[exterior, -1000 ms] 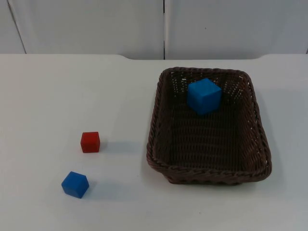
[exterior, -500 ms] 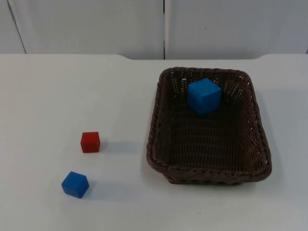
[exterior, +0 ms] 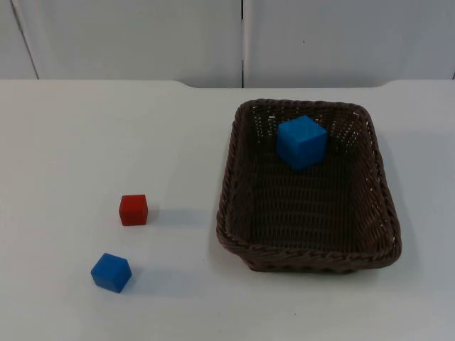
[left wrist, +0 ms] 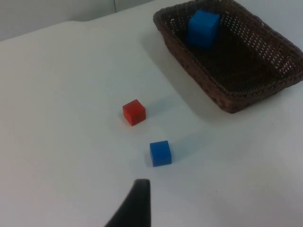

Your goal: Pick up the basket with the left hand and place the largest block into the basket with the right hand.

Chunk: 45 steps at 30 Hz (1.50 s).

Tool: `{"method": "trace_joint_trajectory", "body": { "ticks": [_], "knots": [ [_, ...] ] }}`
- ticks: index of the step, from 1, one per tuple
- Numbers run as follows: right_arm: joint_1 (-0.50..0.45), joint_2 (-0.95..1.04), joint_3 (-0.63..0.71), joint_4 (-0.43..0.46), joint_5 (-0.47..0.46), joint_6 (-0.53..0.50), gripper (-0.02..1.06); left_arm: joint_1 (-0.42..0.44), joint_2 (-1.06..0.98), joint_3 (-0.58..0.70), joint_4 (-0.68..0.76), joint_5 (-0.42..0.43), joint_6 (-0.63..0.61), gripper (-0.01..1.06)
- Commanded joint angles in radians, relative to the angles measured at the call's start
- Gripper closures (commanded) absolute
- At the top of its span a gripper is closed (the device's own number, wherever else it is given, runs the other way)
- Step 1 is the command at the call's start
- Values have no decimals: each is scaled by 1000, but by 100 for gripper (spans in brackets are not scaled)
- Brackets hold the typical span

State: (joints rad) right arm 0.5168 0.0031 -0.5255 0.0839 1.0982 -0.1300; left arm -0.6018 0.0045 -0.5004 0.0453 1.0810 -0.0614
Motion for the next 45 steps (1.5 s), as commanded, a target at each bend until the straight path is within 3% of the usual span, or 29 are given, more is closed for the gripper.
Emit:
{"method": "trace_joint_trajectory", "body": {
  "ticks": [1,10,13,15,17,20,45],
  "knots": [
    [2,-3,8,-2,-14,-2,31,-1,-4,5,-10,-5,5,10],
    [2,-3,8,-2,-14,-2,31,-1,-4,5,-10,-5,5,10],
    [2,-3,8,-2,-14,-2,27,-1,-4,5,-10,-5,5,10],
    [2,-3,8,-2,-14,-2,9,-1,-4,5,-10,-5,5,10],
    [2,-3,8,-2,-14,1,-1,-1,-4,5,-10,-5,5,7],
    [2,-3,8,-2,-14,2,-1,-1,-4,5,-10,-5,5,0],
    [2,-3,8,-3,-14,2,-1,-1,-4,5,-8,-5,5,0]
  ]
}}
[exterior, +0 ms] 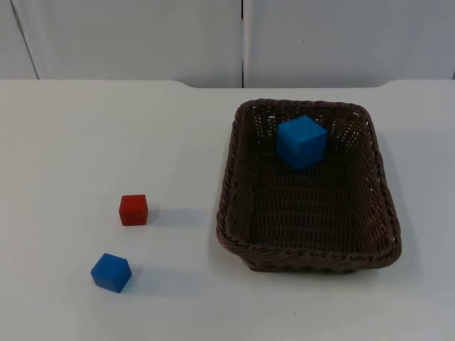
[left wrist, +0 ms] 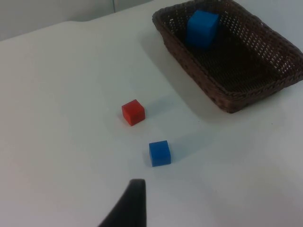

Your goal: Pick up the basket with the left hand and place the largest block into the basket with the right hand.

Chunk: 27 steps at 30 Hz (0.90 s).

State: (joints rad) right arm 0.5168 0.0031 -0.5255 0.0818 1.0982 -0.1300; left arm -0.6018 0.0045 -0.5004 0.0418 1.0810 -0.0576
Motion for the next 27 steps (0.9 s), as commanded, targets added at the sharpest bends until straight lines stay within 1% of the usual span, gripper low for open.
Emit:
{"method": "trace_joint_trajectory", "body": {
  "ticks": [1,27],
  "knots": [
    [2,-3,8,-1,-14,2,-1,-1,-4,5,-4,-5,1,0],
    [2,-3,8,-1,-15,2,-1,-1,-4,5,-4,-5,1,0]
  ]
}}
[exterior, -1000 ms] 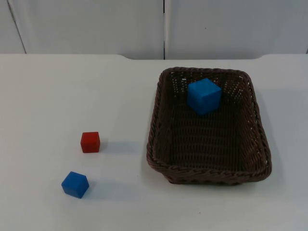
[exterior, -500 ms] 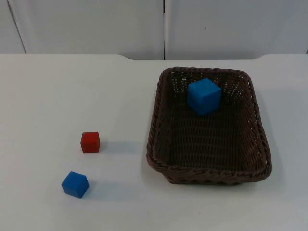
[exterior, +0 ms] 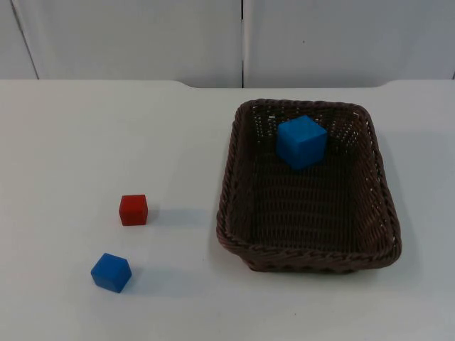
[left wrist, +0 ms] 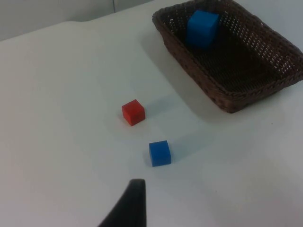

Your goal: Pick up the basket with the left hand and place the largest block into the basket with the right hand.

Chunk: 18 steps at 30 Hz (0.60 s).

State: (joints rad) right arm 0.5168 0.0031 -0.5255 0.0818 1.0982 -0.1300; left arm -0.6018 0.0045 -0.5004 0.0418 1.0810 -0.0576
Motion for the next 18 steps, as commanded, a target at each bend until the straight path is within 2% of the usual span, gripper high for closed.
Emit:
{"method": "trace_joint_trajectory", "body": {
  "ticks": [1,8,18],
  "knots": [
    [2,-3,8,-1,-15,2,-1,-1,-4,5,-4,-5,1,0],
    [2,-3,8,-1,-15,2,-1,11,-4,5,-4,-5,1,0],
    [2,-3,8,-1,-15,2,-1,167,-4,5,-4,-5,1,0]
  ]
}}
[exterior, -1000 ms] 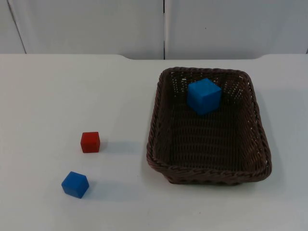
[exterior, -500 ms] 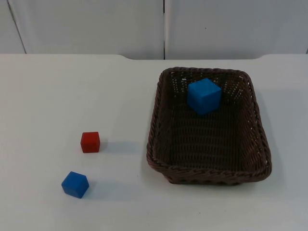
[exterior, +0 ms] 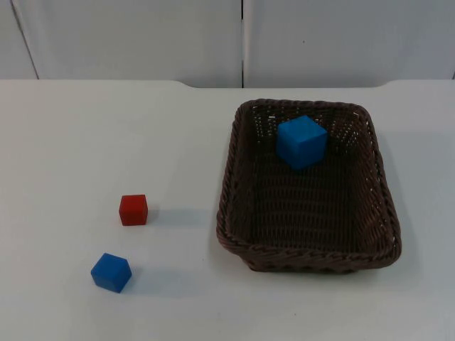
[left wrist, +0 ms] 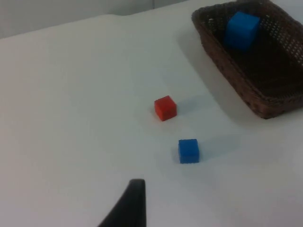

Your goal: Pick up the basket with the left hand and place the largest block into the basket with the right hand.

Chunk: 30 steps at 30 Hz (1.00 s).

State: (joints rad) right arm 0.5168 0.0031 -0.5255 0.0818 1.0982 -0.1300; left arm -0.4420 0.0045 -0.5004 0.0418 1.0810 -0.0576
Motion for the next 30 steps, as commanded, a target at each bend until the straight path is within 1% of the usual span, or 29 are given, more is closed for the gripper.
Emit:
{"method": "trace_joint_trajectory", "body": {
  "ticks": [1,2,3,8,9,14,15,20,21,27,30],
  "knots": [
    [2,-3,8,-1,-15,2,-1,29,-4,5,-4,-5,1,0],
    [2,-3,8,-1,-15,2,-1,49,-4,5,-4,-5,1,0],
    [2,-3,8,-1,-15,2,-1,49,-4,5,-4,-5,1,0],
    [2,-3,8,-1,-15,2,-1,160,-4,5,-4,-5,1,0],
    [2,-3,8,-1,-15,2,-1,160,-4,5,-4,-5,1,0],
    [2,-3,8,-1,-15,2,-1,265,-4,5,-4,-5,1,0],
    [2,-3,8,-1,-15,2,-1,265,-4,5,-4,-5,1,0],
    [2,-3,8,-1,-15,2,-1,363,-4,5,-4,-5,1,0],
    [2,-3,8,-1,-15,2,-1,363,-4,5,-4,-5,1,0],
    [2,-3,8,-1,-15,2,-1,471,-4,5,-4,-5,1,0],
    [2,-3,8,-1,-15,2,-1,491,-4,5,-4,-5,1,0]
  ]
}}
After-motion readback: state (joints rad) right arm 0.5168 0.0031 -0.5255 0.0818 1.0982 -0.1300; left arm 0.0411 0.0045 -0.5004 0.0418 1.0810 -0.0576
